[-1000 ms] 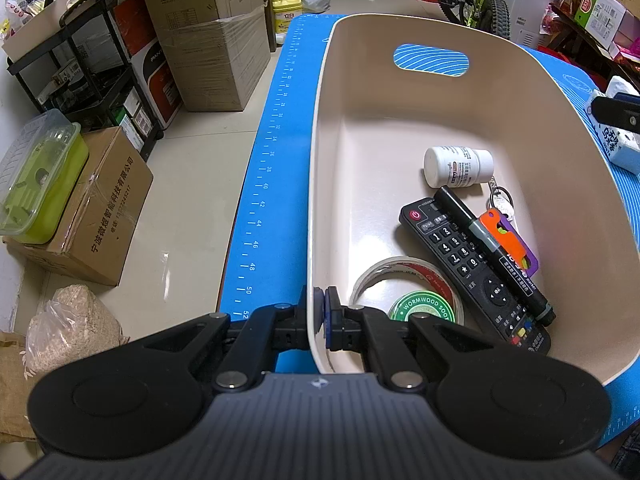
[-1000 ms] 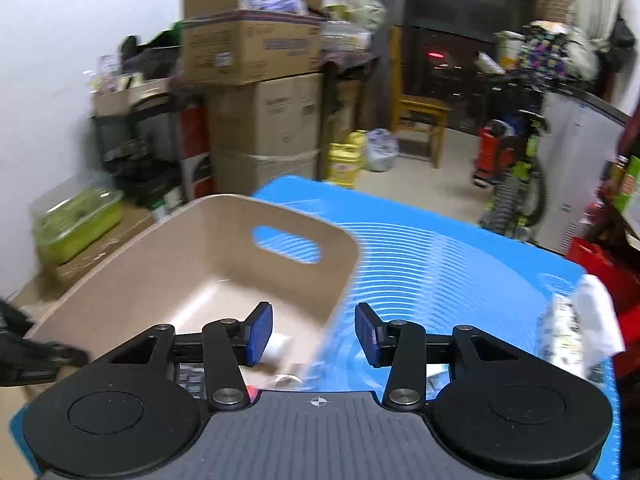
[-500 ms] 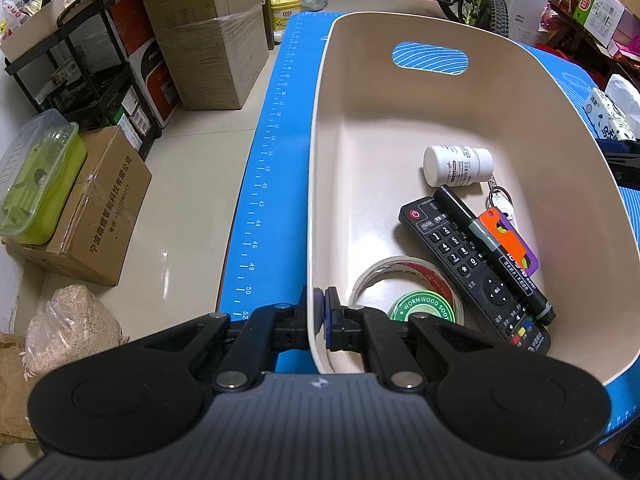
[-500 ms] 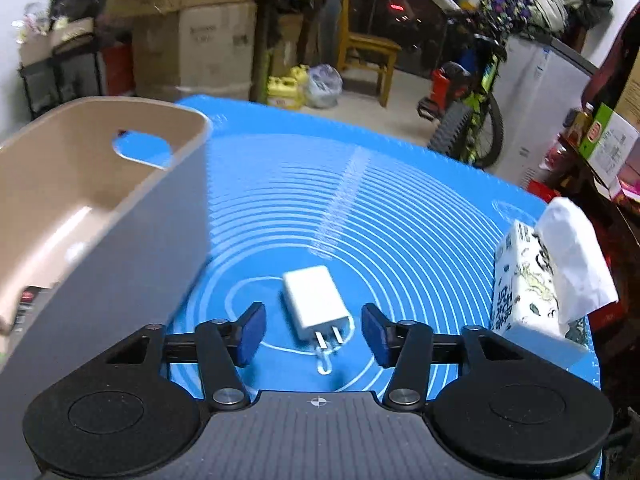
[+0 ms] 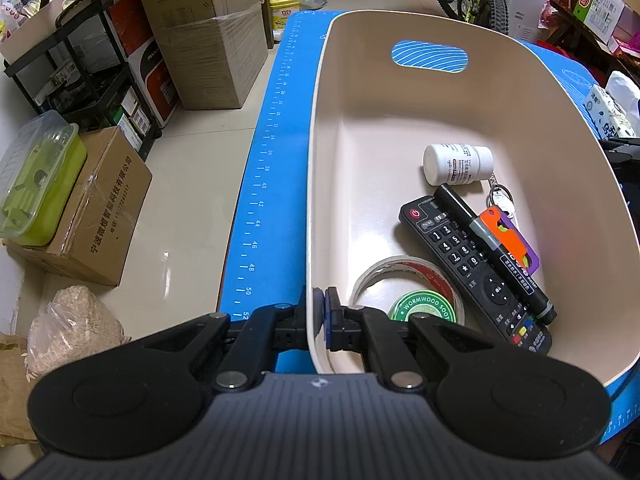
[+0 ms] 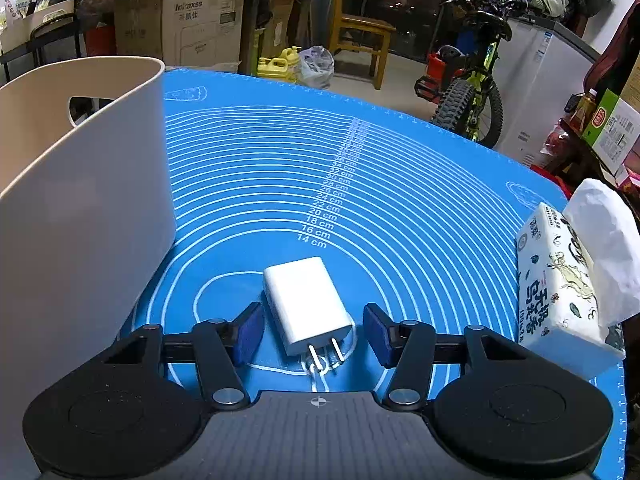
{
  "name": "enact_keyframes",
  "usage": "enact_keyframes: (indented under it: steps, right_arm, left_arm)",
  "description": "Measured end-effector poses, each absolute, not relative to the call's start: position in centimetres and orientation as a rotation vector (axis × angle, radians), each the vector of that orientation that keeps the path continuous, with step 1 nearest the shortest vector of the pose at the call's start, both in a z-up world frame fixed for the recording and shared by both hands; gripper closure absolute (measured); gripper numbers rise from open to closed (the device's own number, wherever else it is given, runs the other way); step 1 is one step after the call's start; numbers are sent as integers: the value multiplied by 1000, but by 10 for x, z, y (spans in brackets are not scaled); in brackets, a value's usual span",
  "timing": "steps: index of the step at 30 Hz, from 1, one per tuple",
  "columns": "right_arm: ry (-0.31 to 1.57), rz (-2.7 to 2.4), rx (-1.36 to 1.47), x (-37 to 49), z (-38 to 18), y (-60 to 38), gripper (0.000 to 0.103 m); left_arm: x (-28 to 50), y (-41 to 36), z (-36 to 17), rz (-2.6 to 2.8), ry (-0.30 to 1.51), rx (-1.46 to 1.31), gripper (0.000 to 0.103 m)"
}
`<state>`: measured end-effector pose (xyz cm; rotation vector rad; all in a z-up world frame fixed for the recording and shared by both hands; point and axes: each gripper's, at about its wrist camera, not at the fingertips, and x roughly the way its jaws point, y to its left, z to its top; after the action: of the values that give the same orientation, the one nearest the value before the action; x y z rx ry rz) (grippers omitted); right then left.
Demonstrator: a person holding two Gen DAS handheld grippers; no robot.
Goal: Organize rigid objects
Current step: 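Grasp the white charger plug with the right gripper, then carry the charger into the basket and release it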
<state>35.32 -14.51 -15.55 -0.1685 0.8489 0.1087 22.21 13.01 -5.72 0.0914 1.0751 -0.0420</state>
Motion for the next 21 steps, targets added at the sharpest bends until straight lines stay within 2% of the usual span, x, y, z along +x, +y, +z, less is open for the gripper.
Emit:
enact_keyframes:
  steps: [1, 5, 11, 21]
  right_arm:
    - [851, 120, -168, 351, -155, -144, 57]
    - [840, 119, -249, 341, -154, -133, 59]
    - [803, 97, -205, 320, -137, -136, 61]
    - [655, 117, -182, 278, -66, -131, 61]
  left_arm:
    - [222, 130, -58, -42, 1075, 92, 96]
    - [222, 130, -58, -40, 1074, 94, 96]
    - [221, 130, -58, -41, 1074, 95, 96]
    - [222, 130, -58, -40, 1074, 94, 96]
